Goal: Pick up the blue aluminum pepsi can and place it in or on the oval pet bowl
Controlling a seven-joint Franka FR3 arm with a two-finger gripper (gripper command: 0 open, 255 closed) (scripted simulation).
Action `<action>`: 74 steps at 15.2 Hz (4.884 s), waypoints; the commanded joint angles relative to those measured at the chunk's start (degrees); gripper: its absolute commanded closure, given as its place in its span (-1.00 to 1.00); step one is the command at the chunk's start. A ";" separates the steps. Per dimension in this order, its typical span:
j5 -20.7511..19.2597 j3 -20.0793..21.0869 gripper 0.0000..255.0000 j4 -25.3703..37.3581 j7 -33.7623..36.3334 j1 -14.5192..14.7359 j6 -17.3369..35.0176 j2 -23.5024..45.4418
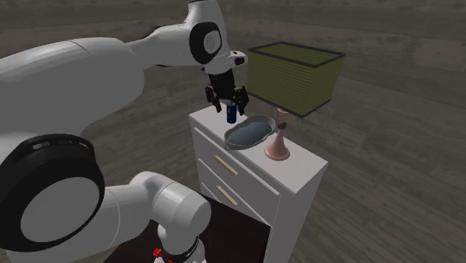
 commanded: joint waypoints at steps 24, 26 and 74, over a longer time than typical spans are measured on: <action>4.30 7.31 -1.00 32.82 11.94 2.59 12.37 52.02; 4.14 7.62 -1.00 37.61 12.78 3.12 11.87 56.83; 3.98 8.04 1.00 53.79 13.77 4.21 1.25 63.01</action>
